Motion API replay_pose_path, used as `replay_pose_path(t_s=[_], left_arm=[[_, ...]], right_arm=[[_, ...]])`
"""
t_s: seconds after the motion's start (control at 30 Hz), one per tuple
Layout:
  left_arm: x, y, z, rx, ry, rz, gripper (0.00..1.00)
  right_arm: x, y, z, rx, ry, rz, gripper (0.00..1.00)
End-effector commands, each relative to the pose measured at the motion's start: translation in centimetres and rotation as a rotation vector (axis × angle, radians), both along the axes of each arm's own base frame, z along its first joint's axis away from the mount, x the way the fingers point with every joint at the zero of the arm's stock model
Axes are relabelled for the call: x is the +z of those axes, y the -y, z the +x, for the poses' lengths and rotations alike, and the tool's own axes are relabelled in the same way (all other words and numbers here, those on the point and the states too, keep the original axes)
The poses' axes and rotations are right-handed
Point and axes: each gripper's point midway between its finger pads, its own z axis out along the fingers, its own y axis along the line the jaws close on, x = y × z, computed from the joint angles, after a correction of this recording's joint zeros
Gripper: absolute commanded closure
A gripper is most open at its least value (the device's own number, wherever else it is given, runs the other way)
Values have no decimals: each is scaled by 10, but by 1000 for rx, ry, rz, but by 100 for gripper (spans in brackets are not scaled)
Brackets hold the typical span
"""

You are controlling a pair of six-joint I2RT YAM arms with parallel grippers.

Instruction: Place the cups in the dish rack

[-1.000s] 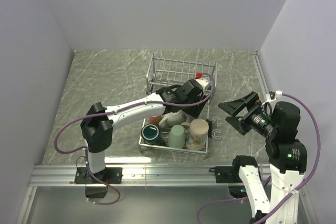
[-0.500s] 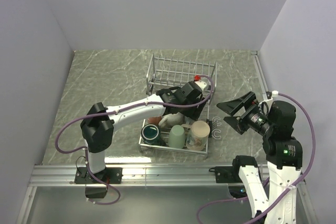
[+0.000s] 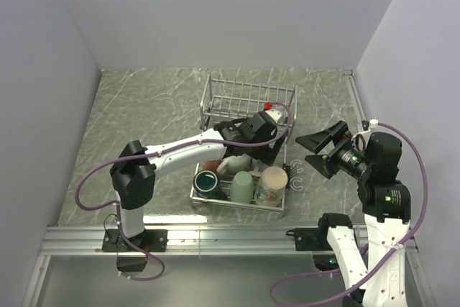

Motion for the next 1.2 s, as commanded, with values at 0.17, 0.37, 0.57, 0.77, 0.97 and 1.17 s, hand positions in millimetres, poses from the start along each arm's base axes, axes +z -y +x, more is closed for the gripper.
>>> replay_pose_path(t_s=[0.17, 0.37, 0.57, 0.77, 0.97, 1.17], left_arm=[[54, 5, 6, 31, 71, -81, 5], [96, 7, 10, 59, 101, -149, 4], [148, -8, 15, 119, 156, -206, 5], [260, -77, 17, 301, 297, -374, 4], [278, -205, 7, 543, 516, -414, 1], [250, -306, -21, 800, 688, -512, 1]], right_arm=[[9, -2, 9, 23, 56, 0, 5], [9, -2, 9, 22, 62, -3, 5], [11, -1, 11, 20, 76, -6, 5], [27, 1, 9, 38, 154, -69, 5], [70, 1, -7, 63, 359, -163, 5], [73, 15, -27, -8, 381, -267, 2]])
